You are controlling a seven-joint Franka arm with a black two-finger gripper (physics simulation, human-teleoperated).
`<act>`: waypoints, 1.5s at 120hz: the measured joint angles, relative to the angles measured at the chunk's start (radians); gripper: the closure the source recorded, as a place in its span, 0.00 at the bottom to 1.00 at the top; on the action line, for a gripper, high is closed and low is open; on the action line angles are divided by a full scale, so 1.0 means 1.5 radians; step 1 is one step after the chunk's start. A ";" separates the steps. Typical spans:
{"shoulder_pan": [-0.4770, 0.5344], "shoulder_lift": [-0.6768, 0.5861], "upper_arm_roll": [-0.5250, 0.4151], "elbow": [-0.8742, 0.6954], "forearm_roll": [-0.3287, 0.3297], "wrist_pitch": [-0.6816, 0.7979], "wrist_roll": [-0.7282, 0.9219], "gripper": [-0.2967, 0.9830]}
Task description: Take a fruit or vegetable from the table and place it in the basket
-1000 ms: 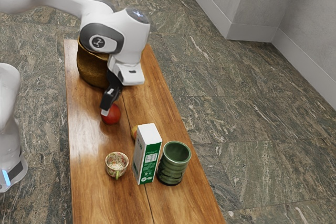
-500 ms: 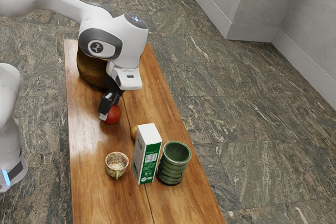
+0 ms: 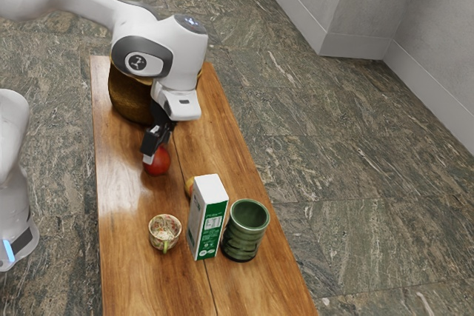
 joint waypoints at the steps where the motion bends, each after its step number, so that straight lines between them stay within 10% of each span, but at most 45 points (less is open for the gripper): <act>1: 0.000 0.000 0.000 0.000 0.000 0.000 0.000 0.23; 180: 0.001 0.021 0.000 -0.012 0.001 0.003 0.010 0.23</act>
